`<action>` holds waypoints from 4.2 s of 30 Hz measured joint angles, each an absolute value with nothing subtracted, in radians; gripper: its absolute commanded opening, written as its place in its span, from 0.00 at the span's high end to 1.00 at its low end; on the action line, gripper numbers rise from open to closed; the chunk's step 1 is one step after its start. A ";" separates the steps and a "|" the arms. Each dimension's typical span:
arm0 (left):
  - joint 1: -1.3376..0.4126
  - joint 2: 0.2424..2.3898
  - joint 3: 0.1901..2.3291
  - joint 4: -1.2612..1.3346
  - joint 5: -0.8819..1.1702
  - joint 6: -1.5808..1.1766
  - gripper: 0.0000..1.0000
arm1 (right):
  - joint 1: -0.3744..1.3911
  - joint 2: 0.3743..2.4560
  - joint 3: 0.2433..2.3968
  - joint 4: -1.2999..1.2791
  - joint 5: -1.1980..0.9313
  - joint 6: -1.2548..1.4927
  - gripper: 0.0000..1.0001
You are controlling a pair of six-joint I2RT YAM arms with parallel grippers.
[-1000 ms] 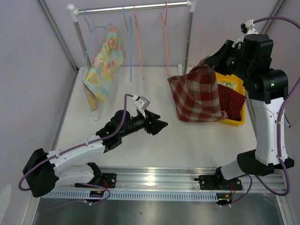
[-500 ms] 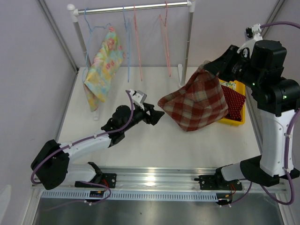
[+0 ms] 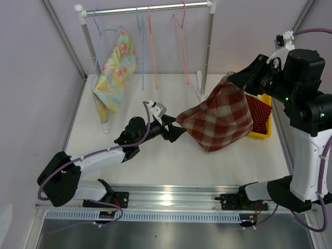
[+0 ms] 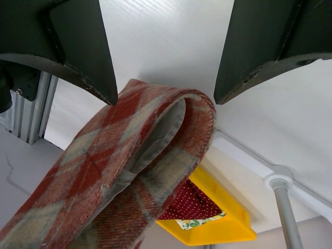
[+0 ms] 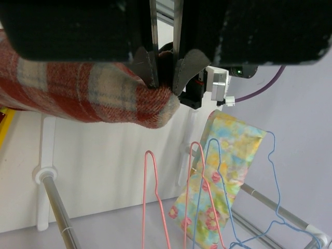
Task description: Place the skirt on the hanger
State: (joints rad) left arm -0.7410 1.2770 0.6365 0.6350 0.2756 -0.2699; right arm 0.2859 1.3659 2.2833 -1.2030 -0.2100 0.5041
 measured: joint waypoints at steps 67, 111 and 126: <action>-0.464 1.409 1.742 -0.531 -0.019 0.005 1.00 | 0.140 1.636 2.032 -0.745 -0.408 0.745 1.00; -0.662 0.701 0.407 -0.493 -0.139 -0.878 0.22 | 0.496 1.019 0.570 -0.514 0.107 0.875 0.24; -0.588 0.807 0.107 -0.041 0.112 -1.178 1.00 | 0.458 1.134 0.455 -0.308 -0.080 0.850 0.69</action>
State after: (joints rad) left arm -0.5884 0.8066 0.1066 -0.0414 0.1123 -1.1778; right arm 0.4576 1.1336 0.4553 -0.3077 -0.0799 0.8497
